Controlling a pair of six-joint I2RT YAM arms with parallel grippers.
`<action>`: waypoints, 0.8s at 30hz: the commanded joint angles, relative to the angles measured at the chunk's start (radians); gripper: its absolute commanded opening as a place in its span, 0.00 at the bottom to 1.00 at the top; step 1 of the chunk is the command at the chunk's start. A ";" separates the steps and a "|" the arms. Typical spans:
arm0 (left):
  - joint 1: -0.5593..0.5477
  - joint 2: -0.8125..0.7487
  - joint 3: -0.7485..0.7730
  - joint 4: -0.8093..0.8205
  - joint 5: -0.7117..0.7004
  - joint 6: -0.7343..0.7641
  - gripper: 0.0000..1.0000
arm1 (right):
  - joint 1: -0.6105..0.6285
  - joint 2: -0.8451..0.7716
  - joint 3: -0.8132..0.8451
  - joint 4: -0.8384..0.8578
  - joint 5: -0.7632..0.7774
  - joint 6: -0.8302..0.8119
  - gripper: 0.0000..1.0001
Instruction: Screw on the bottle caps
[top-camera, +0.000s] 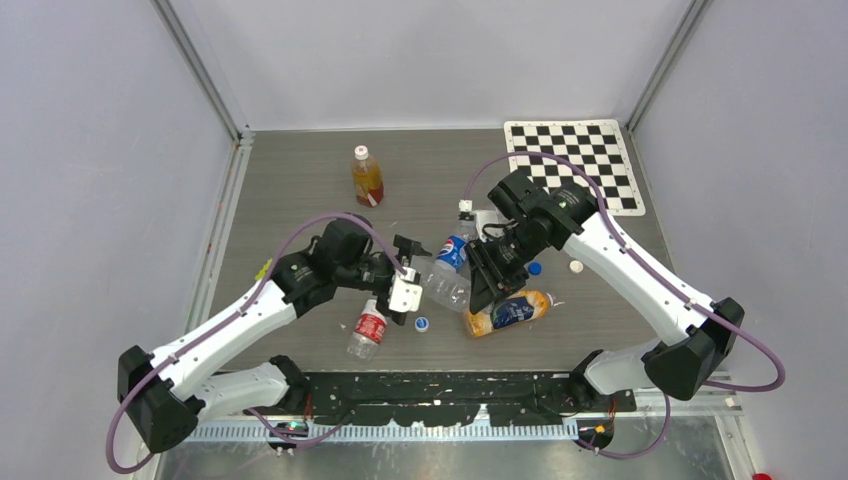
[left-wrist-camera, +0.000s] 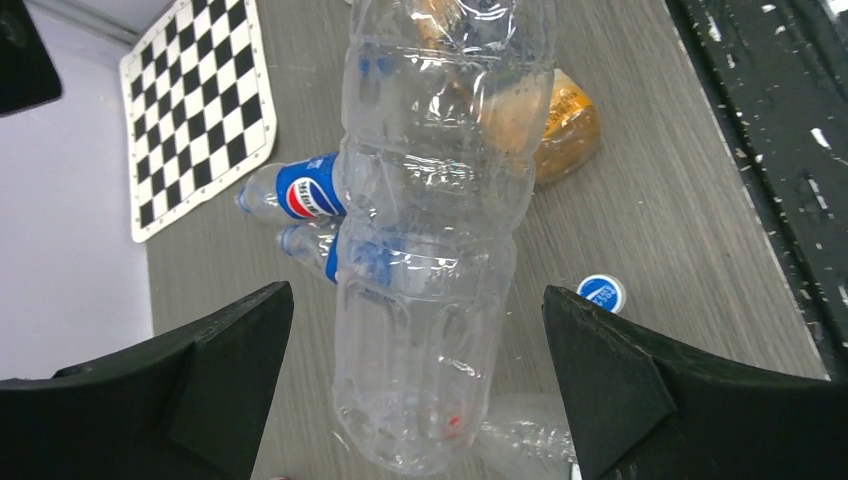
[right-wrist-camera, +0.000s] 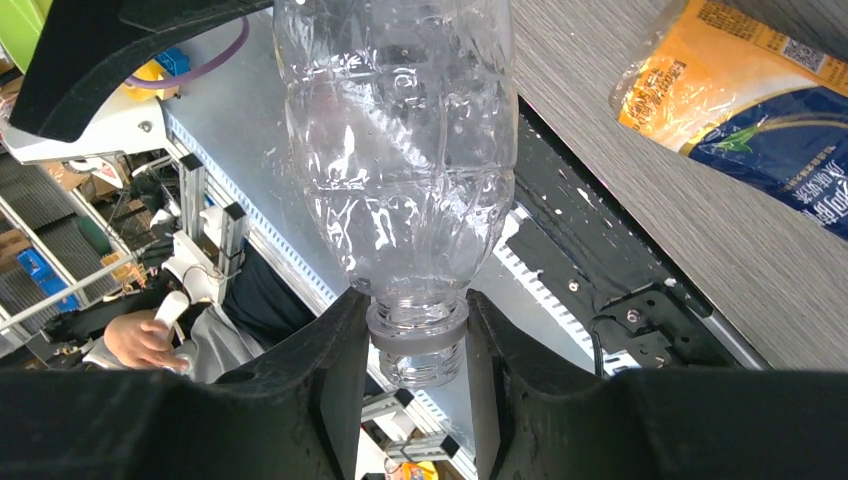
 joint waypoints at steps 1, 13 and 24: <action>0.020 0.001 0.040 -0.077 0.066 -0.025 0.98 | 0.006 0.003 0.047 -0.014 -0.048 -0.046 0.01; 0.037 0.050 0.054 -0.046 0.148 -0.102 0.99 | 0.016 -0.012 0.021 0.004 -0.090 -0.050 0.01; 0.037 0.062 0.054 -0.050 0.183 -0.182 0.79 | 0.023 -0.004 0.021 0.029 -0.094 -0.048 0.01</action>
